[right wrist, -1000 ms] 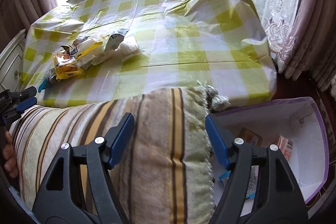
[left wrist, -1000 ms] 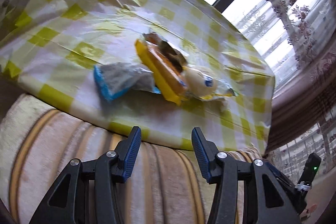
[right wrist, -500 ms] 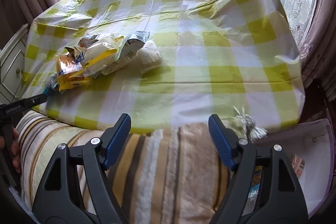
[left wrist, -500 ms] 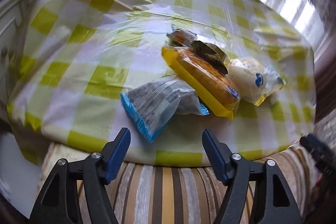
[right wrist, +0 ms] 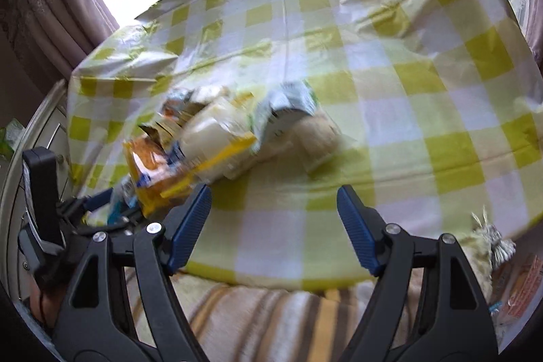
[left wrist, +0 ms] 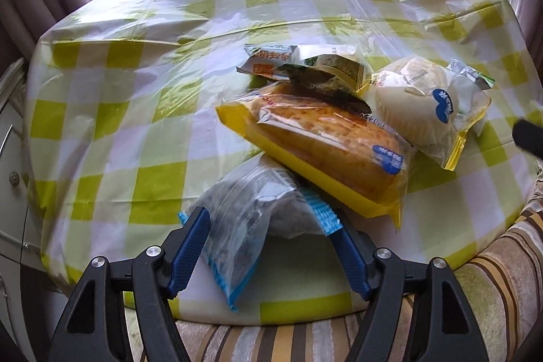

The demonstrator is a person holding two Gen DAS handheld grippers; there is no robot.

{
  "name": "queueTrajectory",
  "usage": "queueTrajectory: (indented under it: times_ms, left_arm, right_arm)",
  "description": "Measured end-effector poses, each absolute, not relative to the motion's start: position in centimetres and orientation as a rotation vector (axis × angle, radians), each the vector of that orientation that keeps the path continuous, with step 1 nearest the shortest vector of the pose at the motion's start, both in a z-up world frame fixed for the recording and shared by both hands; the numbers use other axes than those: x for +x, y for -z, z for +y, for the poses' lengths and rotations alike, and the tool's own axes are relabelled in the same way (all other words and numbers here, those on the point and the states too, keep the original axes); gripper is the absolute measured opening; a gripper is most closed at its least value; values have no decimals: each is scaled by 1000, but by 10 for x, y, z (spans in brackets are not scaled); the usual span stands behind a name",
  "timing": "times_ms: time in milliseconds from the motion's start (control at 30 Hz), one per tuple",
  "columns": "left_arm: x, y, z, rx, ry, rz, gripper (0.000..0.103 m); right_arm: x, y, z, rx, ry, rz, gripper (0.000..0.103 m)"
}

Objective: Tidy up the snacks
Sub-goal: 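Grasp a second blue-trimmed bag with the left tool while the right tool grasps the round white bun pack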

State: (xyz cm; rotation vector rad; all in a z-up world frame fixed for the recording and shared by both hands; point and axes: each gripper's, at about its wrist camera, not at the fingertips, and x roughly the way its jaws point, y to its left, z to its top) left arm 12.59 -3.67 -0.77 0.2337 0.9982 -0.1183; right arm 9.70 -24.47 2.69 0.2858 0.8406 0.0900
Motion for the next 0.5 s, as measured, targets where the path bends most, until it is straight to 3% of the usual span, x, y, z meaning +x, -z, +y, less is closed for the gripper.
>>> queueTrajectory:
  times_ms: [167, 233, 500]
  left_arm:
    - [130, 8, -37, 215, 142, 974, 69]
    - [130, 7, -35, 208, 139, 968, 60]
    - [128, 5, -23, 114, 175, 942, 55]
  right_arm:
    - [116, -42, -209, 130, -99, 757, 83]
    - [127, -41, -197, 73, -91, 749, 83]
    - [167, -14, -173, -47, -59, 839, 86]
